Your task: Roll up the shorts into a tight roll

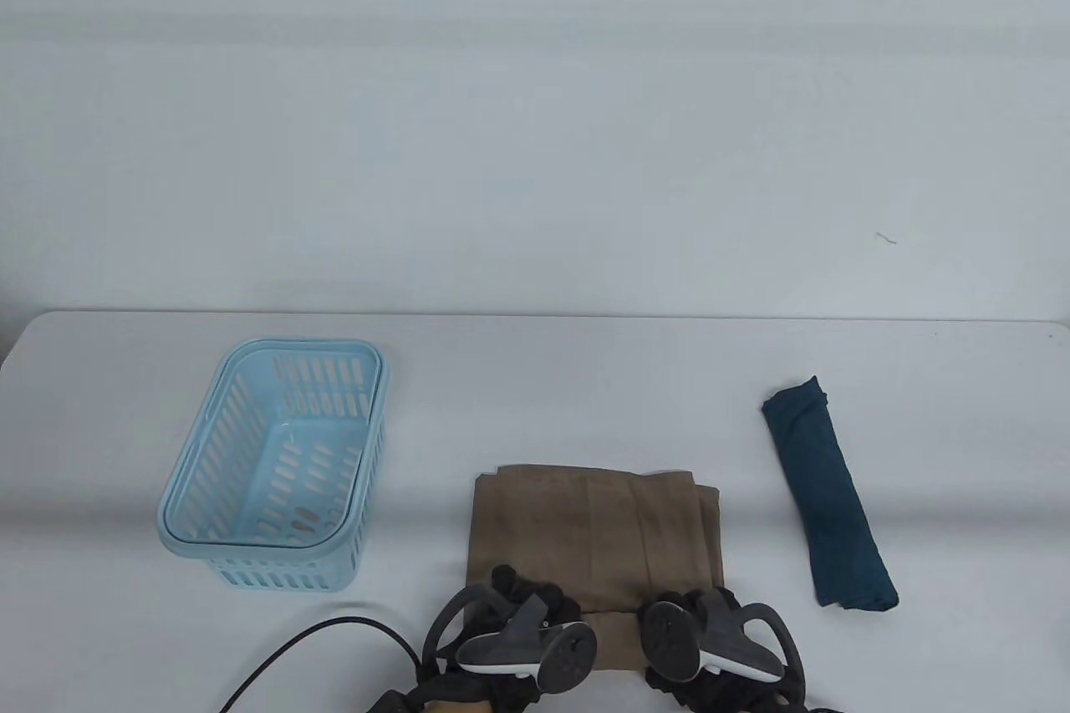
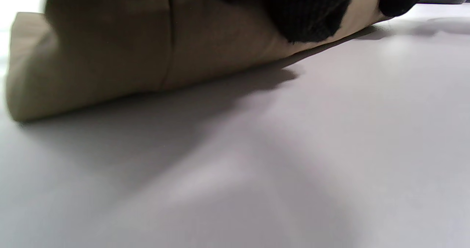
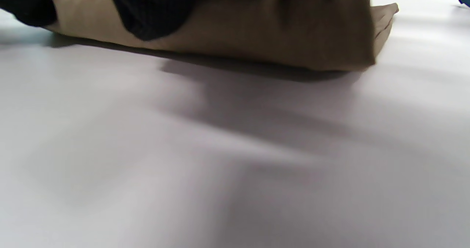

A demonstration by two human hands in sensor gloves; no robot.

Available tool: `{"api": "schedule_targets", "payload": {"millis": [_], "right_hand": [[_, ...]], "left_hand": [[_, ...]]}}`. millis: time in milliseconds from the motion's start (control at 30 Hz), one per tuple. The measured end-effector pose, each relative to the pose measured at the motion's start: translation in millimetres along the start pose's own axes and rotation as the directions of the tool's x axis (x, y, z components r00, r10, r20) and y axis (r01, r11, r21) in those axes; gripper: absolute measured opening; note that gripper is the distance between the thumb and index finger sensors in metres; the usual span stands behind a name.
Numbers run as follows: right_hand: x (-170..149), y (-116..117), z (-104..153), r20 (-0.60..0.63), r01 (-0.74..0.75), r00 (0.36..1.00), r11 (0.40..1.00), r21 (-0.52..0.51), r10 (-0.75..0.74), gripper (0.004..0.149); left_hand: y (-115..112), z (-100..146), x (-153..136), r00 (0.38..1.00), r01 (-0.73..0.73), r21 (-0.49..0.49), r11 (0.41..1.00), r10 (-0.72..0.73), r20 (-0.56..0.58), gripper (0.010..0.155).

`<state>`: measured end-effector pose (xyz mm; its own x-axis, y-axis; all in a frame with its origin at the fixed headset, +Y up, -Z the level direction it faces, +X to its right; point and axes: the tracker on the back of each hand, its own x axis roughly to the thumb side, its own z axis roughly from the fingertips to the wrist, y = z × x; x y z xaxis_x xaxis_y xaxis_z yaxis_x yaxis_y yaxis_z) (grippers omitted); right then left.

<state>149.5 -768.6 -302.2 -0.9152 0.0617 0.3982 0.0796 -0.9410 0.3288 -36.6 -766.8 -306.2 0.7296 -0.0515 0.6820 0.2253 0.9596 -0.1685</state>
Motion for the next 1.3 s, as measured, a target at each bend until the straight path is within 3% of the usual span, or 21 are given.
{"api": "schedule_targets", "payload": {"millis": [233,467,667,767,867,933,1100,1200,1300], "right_hand": [[-9.9,-11.3,1.1,-0.01,0.145,0.989,0.989,0.035,-0.144,0.063],[-23.8,-8.6,0.1,-0.069,0.414,0.909,0.909,0.05,-0.411,0.057],[-23.8,-7.8,-1.2,-0.096,0.35,0.933,0.937,0.01,-0.348,0.053],[-23.2,-7.8,-1.0,-0.109,0.335,0.936,0.942,-0.016,-0.335,0.052],[-22.0,-6.8,-1.5,-0.125,0.313,0.94,0.948,-0.056,-0.318,0.052],[-19.4,-5.6,-1.2,-0.131,0.289,0.945,0.953,-0.094,-0.3,0.052],[-16.4,-13.5,5.9,-0.109,0.193,0.97,0.963,-0.19,-0.216,0.054],[-14.6,-20.8,12.5,-0.07,0.151,0.984,0.973,-0.174,-0.166,0.062],[-11.0,-22.2,13.5,-0.063,0.082,0.994,0.996,-0.04,-0.084,0.071]], "left_hand": [[5.9,2.5,-8.4,0.993,-0.122,0.0,0.993,0.122,0.001,0.061],[4.9,3.4,-7.1,0.982,-0.182,0.09,0.979,0.185,-0.028,0.056],[5.3,3.1,-5.0,0.986,-0.16,0.101,0.982,0.164,-0.032,0.054],[17.5,12.6,-11.1,0.984,-0.178,0.168,0.969,0.181,0.002,0.057],[25.3,19.1,-12.9,0.968,-0.241,0.123,0.963,0.229,0.103,0.053],[23.0,19.6,-11.8,0.969,-0.236,0.061,0.97,0.23,0.093,0.055],[18.2,16.3,-8.5,0.992,-0.118,0.058,0.991,0.115,0.052,0.065],[16.0,15.1,-6.8,0.996,-0.084,0.042,0.996,0.082,0.038,0.071],[11.4,12.3,-4.1,0.998,-0.054,0.005,0.999,0.054,0.019,0.077]]}}
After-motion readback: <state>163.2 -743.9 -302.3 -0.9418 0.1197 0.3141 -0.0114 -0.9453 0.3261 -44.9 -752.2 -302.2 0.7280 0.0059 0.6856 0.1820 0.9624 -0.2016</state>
